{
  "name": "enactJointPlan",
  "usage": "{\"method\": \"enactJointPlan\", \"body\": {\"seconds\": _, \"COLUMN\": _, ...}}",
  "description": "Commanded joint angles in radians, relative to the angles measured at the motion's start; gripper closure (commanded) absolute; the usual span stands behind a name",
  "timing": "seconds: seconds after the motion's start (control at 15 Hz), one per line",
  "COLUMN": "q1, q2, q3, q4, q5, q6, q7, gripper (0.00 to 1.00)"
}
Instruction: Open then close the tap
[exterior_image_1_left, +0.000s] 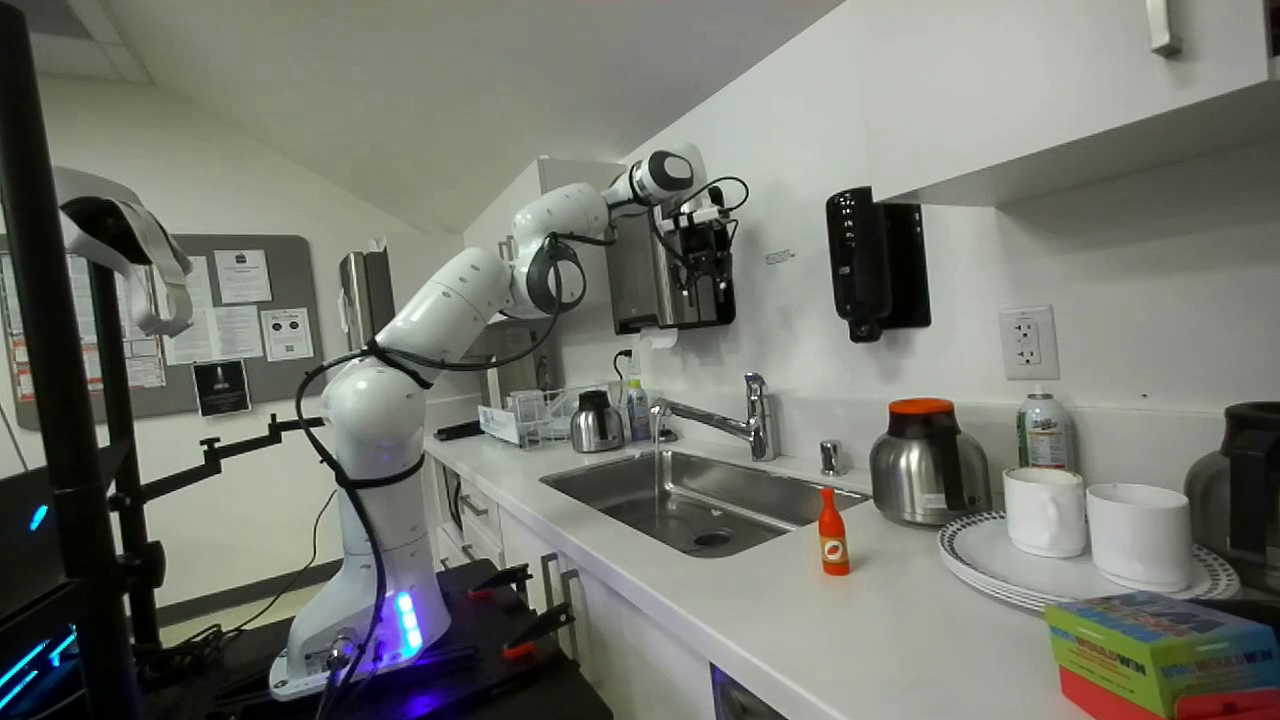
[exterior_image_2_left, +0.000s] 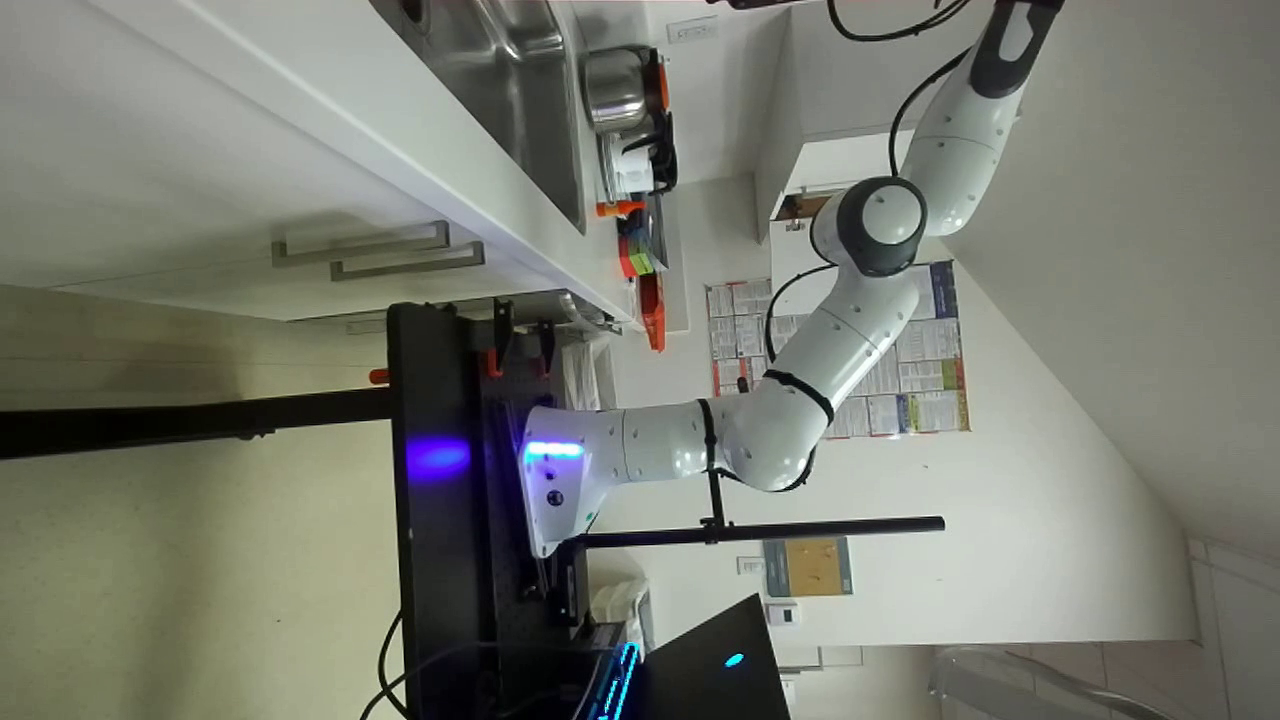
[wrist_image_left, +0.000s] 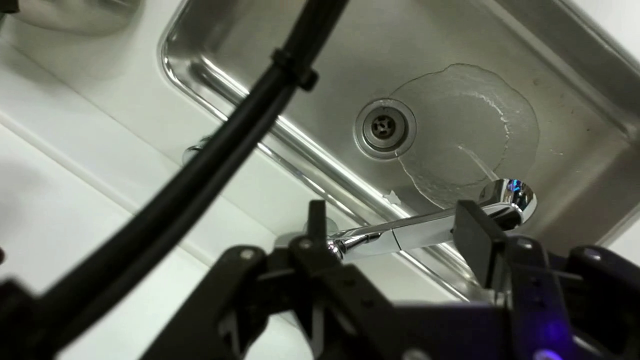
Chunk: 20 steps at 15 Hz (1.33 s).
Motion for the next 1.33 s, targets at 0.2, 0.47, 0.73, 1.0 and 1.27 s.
{"method": "enactJointPlan", "body": {"seconds": 0.2, "q1": 0.01, "q2": -0.028, "q3": -0.027, "q4": 0.009, "q5": 0.002, "q6": -0.039, "q7": 0.003, "gripper": 0.0}}
{"method": "enactJointPlan", "body": {"seconds": 0.47, "q1": 0.009, "q2": -0.027, "q3": -0.03, "q4": 0.008, "q5": 0.0, "q6": -0.043, "q7": 0.0, "gripper": 0.0}}
{"method": "enactJointPlan", "body": {"seconds": 0.73, "q1": 0.019, "q2": -0.004, "q3": -0.039, "q4": 0.011, "q5": -0.019, "q6": -0.004, "q7": -0.033, "gripper": 0.0}}
{"method": "enactJointPlan", "body": {"seconds": 1.0, "q1": 0.017, "q2": 0.045, "q3": -0.043, "q4": 0.036, "q5": -0.019, "q6": 0.158, "q7": -0.038, "gripper": 0.0}}
{"method": "enactJointPlan", "body": {"seconds": 1.27, "q1": -0.003, "q2": 0.087, "q3": -0.035, "q4": 0.026, "q5": 0.009, "q6": 0.329, "q7": -0.013, "gripper": 0.0}}
